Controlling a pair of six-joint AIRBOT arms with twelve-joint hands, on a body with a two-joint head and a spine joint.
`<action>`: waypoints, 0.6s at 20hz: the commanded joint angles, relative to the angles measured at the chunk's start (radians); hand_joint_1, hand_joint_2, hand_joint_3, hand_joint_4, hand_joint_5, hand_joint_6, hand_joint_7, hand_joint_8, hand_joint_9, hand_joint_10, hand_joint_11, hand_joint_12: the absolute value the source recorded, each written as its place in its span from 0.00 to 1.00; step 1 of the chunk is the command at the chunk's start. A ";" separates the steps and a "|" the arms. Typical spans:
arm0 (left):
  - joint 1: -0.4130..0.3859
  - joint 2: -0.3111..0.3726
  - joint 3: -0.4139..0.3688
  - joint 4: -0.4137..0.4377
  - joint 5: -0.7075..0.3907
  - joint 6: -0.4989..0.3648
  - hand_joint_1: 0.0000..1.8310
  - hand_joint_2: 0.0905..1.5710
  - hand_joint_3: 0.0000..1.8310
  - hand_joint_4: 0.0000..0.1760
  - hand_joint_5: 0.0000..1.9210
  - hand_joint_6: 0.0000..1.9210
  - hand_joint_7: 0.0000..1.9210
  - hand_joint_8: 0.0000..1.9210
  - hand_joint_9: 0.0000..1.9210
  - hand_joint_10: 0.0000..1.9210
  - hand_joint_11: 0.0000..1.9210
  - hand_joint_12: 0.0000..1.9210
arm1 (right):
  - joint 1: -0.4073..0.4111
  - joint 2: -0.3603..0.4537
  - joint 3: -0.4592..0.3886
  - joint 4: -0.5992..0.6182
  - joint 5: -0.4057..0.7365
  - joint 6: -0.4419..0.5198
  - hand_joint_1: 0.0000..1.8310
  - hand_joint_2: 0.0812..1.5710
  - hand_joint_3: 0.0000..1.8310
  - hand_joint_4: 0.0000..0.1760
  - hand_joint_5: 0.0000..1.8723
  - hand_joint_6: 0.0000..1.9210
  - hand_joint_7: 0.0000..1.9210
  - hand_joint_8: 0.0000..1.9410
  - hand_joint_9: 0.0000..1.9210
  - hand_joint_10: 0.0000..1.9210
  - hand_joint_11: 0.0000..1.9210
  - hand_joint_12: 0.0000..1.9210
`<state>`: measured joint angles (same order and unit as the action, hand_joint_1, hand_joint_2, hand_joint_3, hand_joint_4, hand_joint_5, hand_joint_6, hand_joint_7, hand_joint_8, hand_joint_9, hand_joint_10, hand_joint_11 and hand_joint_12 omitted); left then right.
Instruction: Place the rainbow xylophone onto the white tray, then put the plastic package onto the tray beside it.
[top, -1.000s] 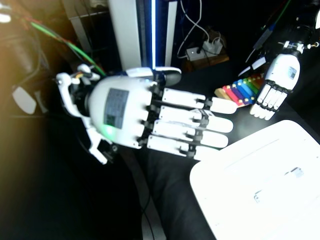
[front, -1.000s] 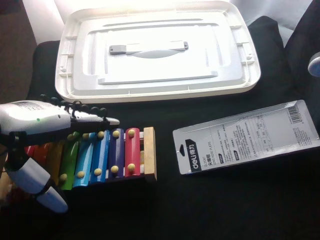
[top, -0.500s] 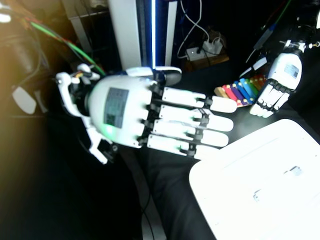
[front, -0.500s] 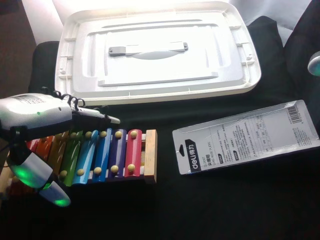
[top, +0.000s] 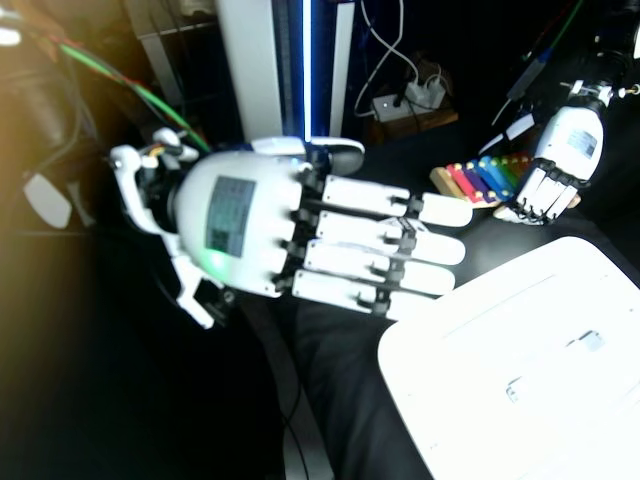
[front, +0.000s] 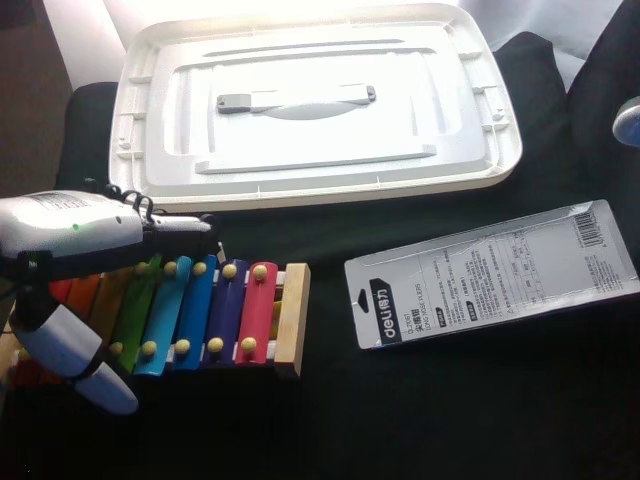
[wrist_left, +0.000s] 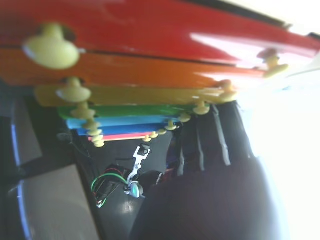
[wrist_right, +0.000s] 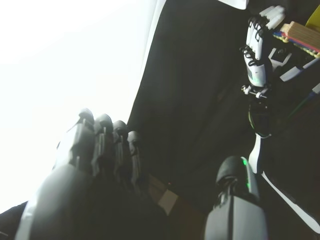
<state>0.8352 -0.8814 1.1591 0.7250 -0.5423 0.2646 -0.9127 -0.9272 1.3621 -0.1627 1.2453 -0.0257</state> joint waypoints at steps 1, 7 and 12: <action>-0.006 0.000 0.006 -0.042 -0.063 -0.005 0.59 0.69 0.00 0.31 0.11 0.57 0.15 0.55 0.19 0.59 0.17 0.67 | 0.014 0.002 0.001 0.051 0.114 0.008 0.40 0.57 0.01 0.00 0.09 0.00 0.09 0.00 0.06 0.01 0.00 0.00; -0.006 0.023 0.008 -0.090 -0.093 0.009 0.61 0.70 0.00 0.32 0.07 0.77 0.08 0.75 0.12 0.83 0.15 0.83 | 0.014 0.002 0.001 0.051 0.117 0.007 0.40 0.59 0.01 0.00 0.10 0.00 0.11 0.01 0.07 0.01 0.01 0.00; -0.006 0.088 -0.011 -0.156 -0.151 0.033 0.63 0.69 0.00 0.00 0.10 0.79 0.13 0.78 0.17 0.82 0.17 0.85 | 0.014 0.002 0.001 0.052 0.117 0.007 0.40 0.58 0.00 0.00 0.09 0.00 0.11 0.00 0.08 0.01 0.02 0.01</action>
<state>0.8391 -0.7914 1.1492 0.6083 -0.5880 0.2996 -0.9127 -0.9272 1.3621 -0.1623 1.2514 -0.0261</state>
